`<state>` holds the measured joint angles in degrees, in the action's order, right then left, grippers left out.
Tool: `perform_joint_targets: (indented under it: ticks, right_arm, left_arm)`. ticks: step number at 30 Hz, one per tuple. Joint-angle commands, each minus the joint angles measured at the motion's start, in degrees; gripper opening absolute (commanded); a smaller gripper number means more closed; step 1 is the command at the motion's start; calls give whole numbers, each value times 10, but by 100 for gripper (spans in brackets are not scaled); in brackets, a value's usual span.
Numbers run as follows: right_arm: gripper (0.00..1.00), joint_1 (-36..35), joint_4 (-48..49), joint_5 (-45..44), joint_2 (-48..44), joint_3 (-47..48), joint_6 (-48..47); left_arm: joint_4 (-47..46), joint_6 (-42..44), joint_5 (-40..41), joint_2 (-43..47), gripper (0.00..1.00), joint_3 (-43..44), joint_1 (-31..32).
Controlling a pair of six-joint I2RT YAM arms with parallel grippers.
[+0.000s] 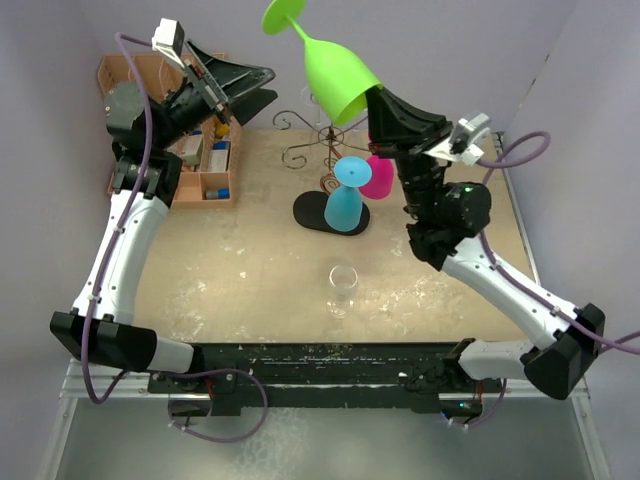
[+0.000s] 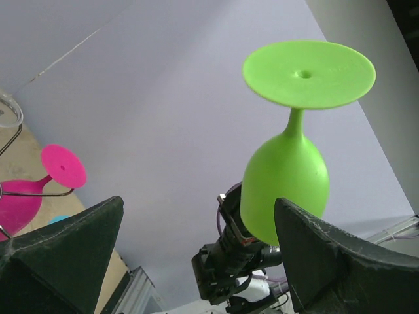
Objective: Place the wine glass upside down on the wine glass rack
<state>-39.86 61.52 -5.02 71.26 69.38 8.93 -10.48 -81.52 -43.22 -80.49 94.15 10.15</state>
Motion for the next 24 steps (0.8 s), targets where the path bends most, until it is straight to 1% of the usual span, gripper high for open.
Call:
perform_joint_targets:
  ticks: [1, 7, 13, 18, 21, 24]
  right_arm:
    - [0, -33, 85, -46, 34, 25, -59]
    - [0, -69, 106, -56, 72, 46, -83]
    - [0, -105, 121, -62, 99, 57, -112]
    - [0, -119, 124, -64, 111, 62, -125]
    - [0, -124, 124, -66, 120, 57, -127]
    - [0, -131, 142, -77, 128, 42, -138]
  left_arm:
    - [-67, 2, 13, 4, 100, 36, -4]
    - [-59, 40, 16, -2, 100, 67, -5]
    - [-43, 69, 22, -2, 100, 70, -5]
    - [-48, 94, 23, -1, 100, 69, -5]
    - [-75, 109, 17, -1, 89, 68, -5]
    - [-88, 122, 10, -1, 76, 70, -5]
